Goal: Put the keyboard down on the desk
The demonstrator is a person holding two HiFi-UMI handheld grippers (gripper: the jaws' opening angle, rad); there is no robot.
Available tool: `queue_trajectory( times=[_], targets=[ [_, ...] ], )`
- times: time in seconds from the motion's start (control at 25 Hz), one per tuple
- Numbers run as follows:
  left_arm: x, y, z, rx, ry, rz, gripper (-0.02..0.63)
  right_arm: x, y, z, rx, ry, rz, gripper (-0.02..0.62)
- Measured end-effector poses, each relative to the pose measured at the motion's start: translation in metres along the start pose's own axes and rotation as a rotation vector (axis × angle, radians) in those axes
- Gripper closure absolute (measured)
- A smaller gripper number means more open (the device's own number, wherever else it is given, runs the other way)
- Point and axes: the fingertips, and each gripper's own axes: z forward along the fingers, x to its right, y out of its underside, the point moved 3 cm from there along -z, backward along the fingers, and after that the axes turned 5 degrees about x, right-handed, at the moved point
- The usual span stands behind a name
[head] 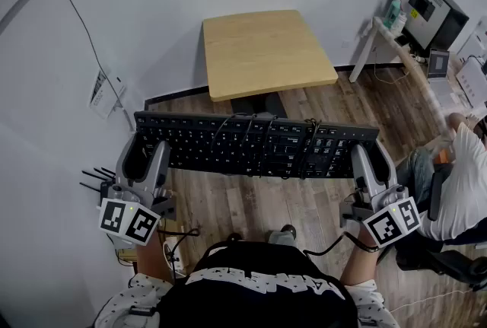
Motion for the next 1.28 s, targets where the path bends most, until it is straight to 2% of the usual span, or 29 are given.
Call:
queue_trajectory(
  times=[0.68, 1.28],
  targets=[
    [-0.006, 0.007, 0.005, -0.001, 0.054, -0.036, 0.364, -0.011, -0.005, -0.010, 0.048, 0.061, -0.033, 0.397],
    [-0.010, 0.016, 0.011, 0.025, 0.069, -0.071, 0.362, -0.015, -0.011, -0.009, 0.077, 0.067, -0.068, 0.400]
  ],
)
